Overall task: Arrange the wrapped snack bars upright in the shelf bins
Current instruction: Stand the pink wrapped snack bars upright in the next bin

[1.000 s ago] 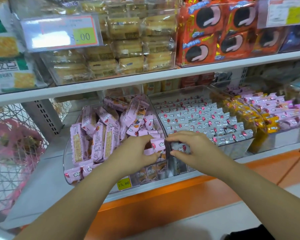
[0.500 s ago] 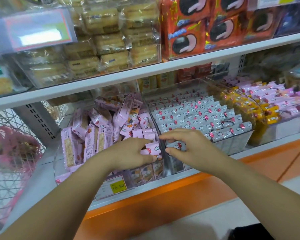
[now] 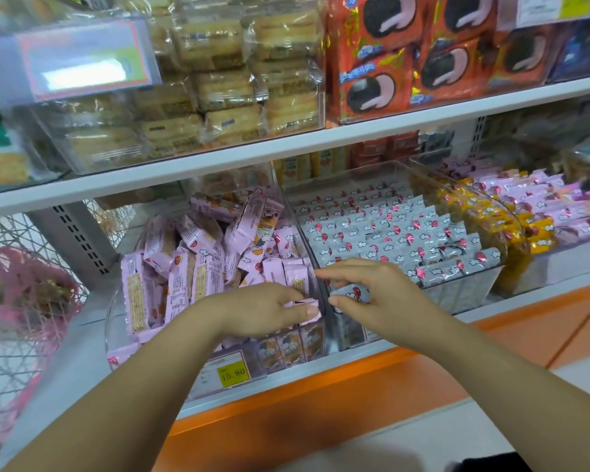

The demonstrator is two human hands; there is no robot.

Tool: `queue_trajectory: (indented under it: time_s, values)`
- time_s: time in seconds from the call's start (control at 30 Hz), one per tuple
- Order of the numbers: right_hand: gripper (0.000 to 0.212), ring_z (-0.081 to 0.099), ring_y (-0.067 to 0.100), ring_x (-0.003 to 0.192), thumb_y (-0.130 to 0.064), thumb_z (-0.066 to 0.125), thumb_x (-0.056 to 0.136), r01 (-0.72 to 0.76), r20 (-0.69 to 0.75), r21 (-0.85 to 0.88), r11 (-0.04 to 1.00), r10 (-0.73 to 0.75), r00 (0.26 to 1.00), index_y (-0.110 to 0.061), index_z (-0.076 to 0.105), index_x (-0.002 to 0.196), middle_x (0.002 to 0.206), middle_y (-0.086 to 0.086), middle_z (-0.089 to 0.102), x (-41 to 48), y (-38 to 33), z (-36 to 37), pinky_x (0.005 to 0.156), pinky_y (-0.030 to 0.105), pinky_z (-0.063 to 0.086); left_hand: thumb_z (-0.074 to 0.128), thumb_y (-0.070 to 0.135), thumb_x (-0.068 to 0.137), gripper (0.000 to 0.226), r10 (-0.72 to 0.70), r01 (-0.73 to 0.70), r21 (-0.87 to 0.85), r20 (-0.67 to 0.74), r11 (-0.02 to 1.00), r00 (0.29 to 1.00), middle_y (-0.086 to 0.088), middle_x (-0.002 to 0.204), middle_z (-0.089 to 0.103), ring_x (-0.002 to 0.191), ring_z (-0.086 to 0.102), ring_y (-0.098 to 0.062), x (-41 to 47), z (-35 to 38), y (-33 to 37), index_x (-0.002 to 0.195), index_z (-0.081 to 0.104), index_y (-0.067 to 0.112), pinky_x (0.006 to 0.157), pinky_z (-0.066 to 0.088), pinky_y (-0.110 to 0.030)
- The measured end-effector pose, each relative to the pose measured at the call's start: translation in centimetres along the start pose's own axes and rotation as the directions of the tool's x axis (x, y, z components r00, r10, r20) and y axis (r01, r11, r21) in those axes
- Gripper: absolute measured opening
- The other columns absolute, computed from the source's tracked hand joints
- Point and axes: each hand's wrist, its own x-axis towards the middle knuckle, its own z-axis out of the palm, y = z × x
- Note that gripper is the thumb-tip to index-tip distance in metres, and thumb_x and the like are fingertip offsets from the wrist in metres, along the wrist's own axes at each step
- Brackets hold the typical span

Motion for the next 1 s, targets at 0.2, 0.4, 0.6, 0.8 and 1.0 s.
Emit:
queue_trajectory:
  time_s: [0.2,0.4,0.6,0.8,1.0]
  values:
    - [0.039,0.051,-0.018,0.095,-0.019,0.064,0.087,-0.004,-0.009,0.017,1.000,0.004,1.000,-0.032,0.060,0.124,0.102,-0.037,0.047,0.1,0.0,0.0,0.089,0.002,0.037,0.031,0.061,0.091,0.062,-0.014,0.014,0.008,0.038,1.000,0.999,-0.001,0.139,0.047,0.124,0.046,-0.017,0.1,0.5,-0.1,0.135,0.045,0.019,0.107,0.035,-0.035]
    - [0.043,0.042,-0.013,0.107,-0.023,0.064,0.088,0.008,-0.025,-0.060,0.998,-0.009,1.000,-0.030,0.055,0.129,0.116,-0.024,0.050,-0.4,-0.3,0.3,0.094,0.000,0.025,0.034,0.067,0.088,0.070,-0.014,0.036,0.150,-0.141,0.988,0.990,-0.003,0.145,0.043,0.127,0.045,-0.021,-1.2,0.4,0.7,0.143,0.035,0.025,0.104,0.038,-0.038]
    - [0.035,0.048,0.005,0.114,-0.020,0.064,0.088,0.035,-0.121,-0.178,0.983,-0.058,0.991,-0.023,0.062,0.123,0.118,-0.014,0.059,0.6,-1.6,-0.3,0.106,0.030,0.034,0.050,0.047,0.092,0.033,0.052,-0.030,0.052,-0.494,0.998,0.868,0.019,0.113,0.061,0.100,0.057,0.000,-6.8,-0.1,-1.0,0.123,0.053,0.036,0.088,0.051,-0.031]
    - [0.041,0.030,0.019,0.134,-0.036,0.056,0.092,0.033,0.116,-0.520,0.853,0.033,0.993,-0.028,0.053,0.132,0.132,-0.006,0.056,5.0,-4.3,-0.2,0.114,0.037,0.012,0.054,0.032,0.092,0.022,0.000,-0.032,-0.029,-0.732,0.999,0.682,0.027,0.090,0.060,0.086,0.056,0.005,-9.0,1.2,-4.0,0.112,0.062,0.037,0.075,0.049,-0.023]
    - [0.046,0.020,0.023,0.141,-0.045,0.065,0.083,0.109,0.288,-0.720,0.686,0.152,0.945,-0.029,0.056,0.126,0.131,0.001,0.056,8.2,-5.0,1.1,0.117,0.051,-0.003,0.055,0.026,0.092,0.021,-0.040,-0.125,-0.147,-0.790,0.981,0.612,0.025,0.091,0.063,0.083,0.058,0.005,-7.9,2.6,-5.1,0.107,0.065,0.034,0.074,0.050,-0.025]
